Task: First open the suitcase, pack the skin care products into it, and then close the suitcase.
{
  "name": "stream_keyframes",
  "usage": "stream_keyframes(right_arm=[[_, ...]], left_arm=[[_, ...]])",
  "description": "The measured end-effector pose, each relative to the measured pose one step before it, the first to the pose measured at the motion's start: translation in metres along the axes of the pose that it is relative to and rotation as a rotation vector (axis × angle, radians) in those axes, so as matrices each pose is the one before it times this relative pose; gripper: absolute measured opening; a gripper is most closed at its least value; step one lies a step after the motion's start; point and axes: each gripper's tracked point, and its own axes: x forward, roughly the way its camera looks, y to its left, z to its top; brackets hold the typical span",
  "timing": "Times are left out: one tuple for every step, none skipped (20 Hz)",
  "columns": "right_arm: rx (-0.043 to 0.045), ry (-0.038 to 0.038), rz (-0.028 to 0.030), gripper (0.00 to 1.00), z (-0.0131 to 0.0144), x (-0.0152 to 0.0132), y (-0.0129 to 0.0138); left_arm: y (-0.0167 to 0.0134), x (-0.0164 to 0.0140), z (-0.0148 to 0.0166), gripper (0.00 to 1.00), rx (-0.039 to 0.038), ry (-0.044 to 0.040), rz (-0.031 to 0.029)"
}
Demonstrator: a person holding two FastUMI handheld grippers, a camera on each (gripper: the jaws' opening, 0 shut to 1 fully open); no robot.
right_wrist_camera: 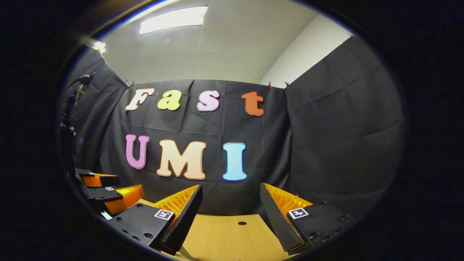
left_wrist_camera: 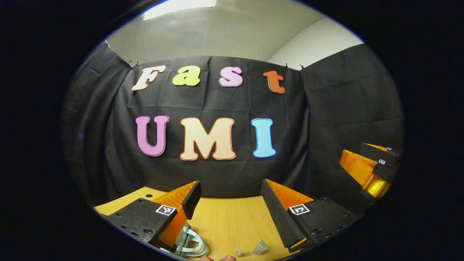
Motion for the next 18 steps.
stream_keyframes(right_arm=[[0.00708,-0.00001,0.0097,0.98,-0.00327,0.00122,-0.00275],[0.00992,0.00024,0.01233,1.0,-0.00426,0.00141,-0.00151],[0.00663,-0.00249,0.00893,1.0,-0.00529,0.00258,-0.00193],[0.00075,0.00748,0.00472,1.0,-0.00675,0.00298,-0.00088],[-0.00098,0.01858,0.00459,0.98,-0.01058,0.00208,-0.00013],[0.00097,0.0129,0.00453,0.98,-0.00617,0.00153,0.00147],[0.00165,0.00547,0.00015,1.0,-0.00188,0.00134,0.0015],[0.00017,-0.00628,-0.00215,0.98,-0.00072,0.00218,0.00222],[-0.00333,-0.00434,-0.00572,0.98,-0.00191,0.0013,0.00177],[-0.00309,0.00103,-0.01387,0.98,-0.00244,0.0026,0.0021],[0.00238,0.01596,-0.01211,0.98,-0.00629,0.00065,0.00328],[0.00991,0.01788,0.00518,0.98,-0.00442,-0.0003,0.00805],[0.00362,0.00041,0.00814,0.98,0.00057,0.00067,0.00908],[-0.00952,0.00028,-0.00885,0.98,0.00028,0.0023,0.00342],[-0.00655,0.00903,-0.00884,0.98,-0.00406,0.0015,0.0001],[-0.00106,0.01164,-0.00462,0.98,-0.00201,0.00111,0.00413],[0.00017,0.0092,-0.00512,0.98,-0.00222,0.00142,0.00311],[-0.00338,0.01047,-0.00769,0.98,-0.00239,0.00104,0.00164]], left_arm=[[-0.00036,-0.00076,-0.00103,0.97,0.00002,-0.00125,0.01716],[0.00385,-0.00069,0.00014,0.97,0.01026,-0.00685,0.02251],[0.00795,-0.00144,0.00074,0.97,0.01936,-0.00777,0.03562],[0.00917,-0.00273,0.00046,0.97,0.02057,0.00082,0.0297],[0.00474,-0.0011,-0.00489,0.97,0.01042,0.00115,0.0198],[0.00394,-0.00143,-0.00294,0.97,-0.00072,0.00372,0.0064],[0.00302,-0.00092,-0.00372,0.97,-0.00646,-0.0017,0.00248],[0.00487,-0.00065,-0.00867,0.97,-0.00162,0.01333,-0.00095],[0.0026,0.00057,-0.01061,0.97,0.0004,0.01793,-0.00858],[0.00245,0.00073,-0.01409,0.98,0.00771,0.03257,-0.01388],[0.00417,0.00188,-0.01404,0.97,0.01714,0.04073,-0.00553],[0.00634,0.00234,-0.01721,0.97,0.01987,0.0489,-0.00603],[0.00339,0.00254,-0.0108,0.98,0.00602,0.02718,-0.0114],[0.00378,0.00382,-0.00993,0.98,-0.00247,0.03007,-0.00939],[0.0042,0.00368,-0.01096,0.98,-0.00499,0.03073,-0.00244],[0.00461,0.00432,-0.01375,0.98,-0.01008,0.03517,-0.00452],[0.0045,0.00535,-0.01098,0.98,-0.01048,0.03875,0.00029],[0.0072,0.0046,-0.01163,0.98,-0.00393,0.04077,0.00813]])
